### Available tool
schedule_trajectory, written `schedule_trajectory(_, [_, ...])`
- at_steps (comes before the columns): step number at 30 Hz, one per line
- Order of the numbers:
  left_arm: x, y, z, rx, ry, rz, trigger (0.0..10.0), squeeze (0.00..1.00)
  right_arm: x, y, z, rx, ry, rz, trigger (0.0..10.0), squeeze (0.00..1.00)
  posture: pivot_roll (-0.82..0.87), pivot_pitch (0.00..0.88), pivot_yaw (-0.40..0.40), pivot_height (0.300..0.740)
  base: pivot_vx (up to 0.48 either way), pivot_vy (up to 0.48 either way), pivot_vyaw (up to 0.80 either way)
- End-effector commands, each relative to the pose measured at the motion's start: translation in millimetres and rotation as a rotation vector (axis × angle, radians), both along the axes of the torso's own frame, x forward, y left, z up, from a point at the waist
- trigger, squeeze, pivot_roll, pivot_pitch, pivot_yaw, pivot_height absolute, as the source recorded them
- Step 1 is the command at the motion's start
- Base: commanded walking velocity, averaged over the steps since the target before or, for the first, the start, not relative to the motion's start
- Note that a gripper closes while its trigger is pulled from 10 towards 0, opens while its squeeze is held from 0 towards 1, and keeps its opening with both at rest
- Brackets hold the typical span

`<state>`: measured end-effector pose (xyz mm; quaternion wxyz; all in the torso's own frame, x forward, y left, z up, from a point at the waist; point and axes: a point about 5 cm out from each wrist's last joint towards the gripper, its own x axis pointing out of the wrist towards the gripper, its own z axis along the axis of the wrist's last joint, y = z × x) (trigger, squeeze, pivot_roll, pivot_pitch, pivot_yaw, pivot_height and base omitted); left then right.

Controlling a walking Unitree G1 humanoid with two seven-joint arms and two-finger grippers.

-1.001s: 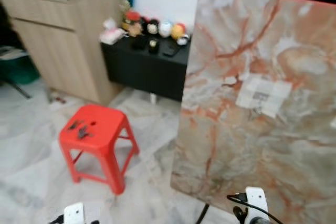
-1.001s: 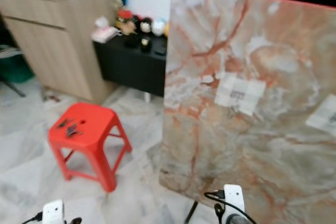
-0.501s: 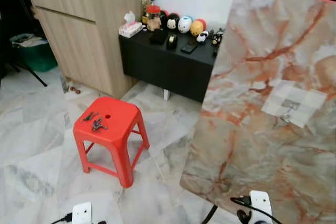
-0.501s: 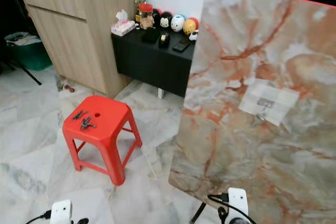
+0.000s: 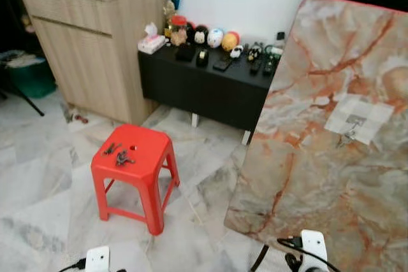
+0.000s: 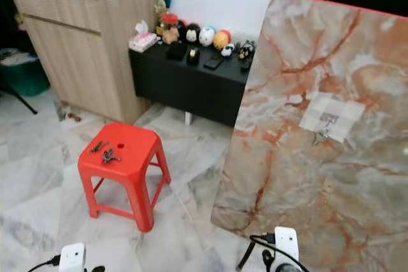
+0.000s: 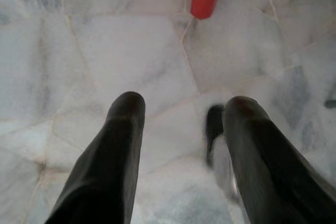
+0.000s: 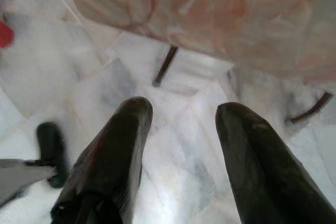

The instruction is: Hang keys on a hook

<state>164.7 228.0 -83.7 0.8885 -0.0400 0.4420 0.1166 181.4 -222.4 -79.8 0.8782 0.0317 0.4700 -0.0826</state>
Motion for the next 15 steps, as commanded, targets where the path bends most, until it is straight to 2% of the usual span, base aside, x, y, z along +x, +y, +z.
schedule_trajectory(1, [-1.9, 6.6, 0.4, 0.018, 0.016, -0.005, 10.0, 0.00, 2.0, 5.4, -0.1, 0.022, -0.011, -0.011, 10.0, 0.00, 0.08, 0.000, -0.070, 0.740, 0.000, 0.337, 0.00])
schedule_trajectory(15, [-0.4, 6.2, 0.9, 0.019, 0.016, -0.026, 10.0, 0.00, 0.5, 6.6, -1.0, 0.022, -0.011, -0.009, 10.0, 0.00, 0.08, 0.000, -0.058, 0.740, 0.000, 0.346, 0.00])
